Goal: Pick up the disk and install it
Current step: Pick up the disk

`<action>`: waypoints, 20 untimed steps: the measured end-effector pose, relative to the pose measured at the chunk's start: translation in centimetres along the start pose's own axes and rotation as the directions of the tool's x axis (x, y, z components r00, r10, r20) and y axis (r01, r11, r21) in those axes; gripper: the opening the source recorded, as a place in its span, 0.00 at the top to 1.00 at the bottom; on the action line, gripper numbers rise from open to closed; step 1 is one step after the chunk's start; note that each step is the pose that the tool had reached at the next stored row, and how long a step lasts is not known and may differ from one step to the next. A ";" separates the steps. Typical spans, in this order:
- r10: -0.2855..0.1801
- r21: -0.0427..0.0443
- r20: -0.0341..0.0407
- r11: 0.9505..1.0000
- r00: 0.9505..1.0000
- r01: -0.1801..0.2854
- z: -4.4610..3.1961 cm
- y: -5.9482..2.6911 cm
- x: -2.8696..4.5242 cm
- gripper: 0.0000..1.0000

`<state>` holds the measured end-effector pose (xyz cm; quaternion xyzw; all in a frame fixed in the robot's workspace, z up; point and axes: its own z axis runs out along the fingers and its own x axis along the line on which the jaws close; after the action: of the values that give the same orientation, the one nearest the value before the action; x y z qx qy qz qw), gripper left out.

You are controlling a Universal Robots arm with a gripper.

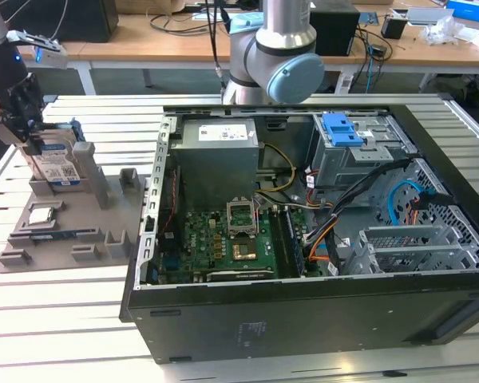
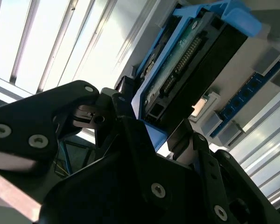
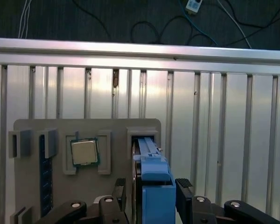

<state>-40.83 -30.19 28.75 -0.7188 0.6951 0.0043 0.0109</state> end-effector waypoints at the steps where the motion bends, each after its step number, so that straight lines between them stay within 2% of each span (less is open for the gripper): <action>1: 0.000 0.000 0.000 1.000 1.000 0.000 0.01 0.04 0.00 0.46; 11: 0.000 0.000 0.000 1.000 1.000 0.000 0.14 0.14 0.00 0.46; 12: 0.000 0.000 0.000 1.000 1.000 0.000 0.15 0.15 0.00 0.47; 14: 0.000 0.000 0.000 1.000 1.000 0.000 0.16 0.15 0.00 0.63; 20: 0.000 0.000 0.000 1.000 1.000 0.000 0.20 0.14 0.00 0.63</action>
<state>-40.98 -30.19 28.55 -0.7189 0.6951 0.0043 0.0108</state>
